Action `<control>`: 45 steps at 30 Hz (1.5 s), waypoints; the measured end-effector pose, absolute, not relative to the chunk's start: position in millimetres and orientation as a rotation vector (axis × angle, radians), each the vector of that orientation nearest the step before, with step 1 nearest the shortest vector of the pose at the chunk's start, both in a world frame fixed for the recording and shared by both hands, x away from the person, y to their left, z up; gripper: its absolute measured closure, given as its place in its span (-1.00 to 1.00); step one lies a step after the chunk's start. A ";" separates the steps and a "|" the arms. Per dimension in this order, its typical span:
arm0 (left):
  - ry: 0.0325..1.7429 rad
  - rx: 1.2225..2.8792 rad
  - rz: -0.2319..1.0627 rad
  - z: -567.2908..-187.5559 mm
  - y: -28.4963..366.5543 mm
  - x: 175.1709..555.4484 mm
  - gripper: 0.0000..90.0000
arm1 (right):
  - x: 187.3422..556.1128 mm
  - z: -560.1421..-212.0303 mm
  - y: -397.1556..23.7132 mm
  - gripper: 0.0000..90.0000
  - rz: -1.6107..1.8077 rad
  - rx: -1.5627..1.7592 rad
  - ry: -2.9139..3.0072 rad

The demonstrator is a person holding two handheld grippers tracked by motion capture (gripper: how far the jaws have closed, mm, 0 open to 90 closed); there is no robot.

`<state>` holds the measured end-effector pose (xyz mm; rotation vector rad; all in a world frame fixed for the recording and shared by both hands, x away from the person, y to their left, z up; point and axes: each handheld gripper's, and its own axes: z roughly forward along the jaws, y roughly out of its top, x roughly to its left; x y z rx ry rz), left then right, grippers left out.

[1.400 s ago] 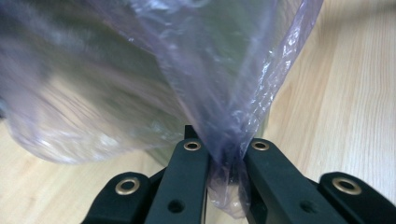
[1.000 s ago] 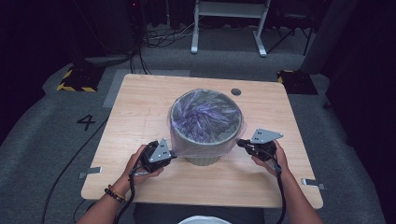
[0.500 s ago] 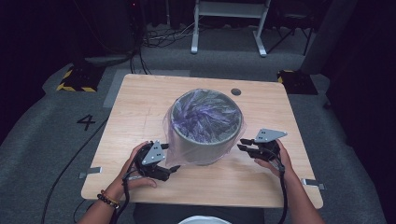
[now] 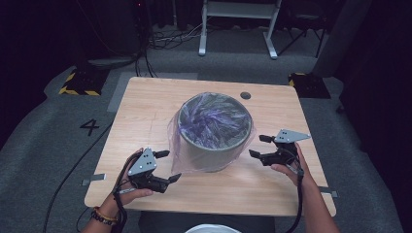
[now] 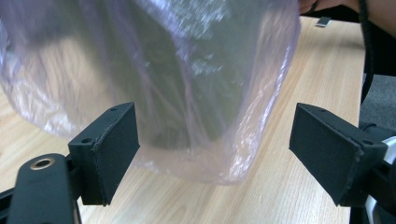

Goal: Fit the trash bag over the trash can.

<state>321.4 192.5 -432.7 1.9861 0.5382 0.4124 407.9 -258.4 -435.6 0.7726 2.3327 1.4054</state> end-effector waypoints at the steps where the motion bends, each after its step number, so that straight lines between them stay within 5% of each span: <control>1: 0.553 1.990 0.420 -433.0 194.1 322.4 -0.65 | 406.7 -433.5 -258.9 -0.51 1.415 0.767 2.321; 22: 0.780 2.257 0.434 -492.7 209.6 367.6 -0.63 | 390.9 -375.6 -257.3 -0.54 1.449 0.657 2.190; 45: 0.801 2.235 0.329 -503.4 212.5 377.3 -0.66 | 406.4 -328.0 -208.0 -0.52 1.452 0.597 2.173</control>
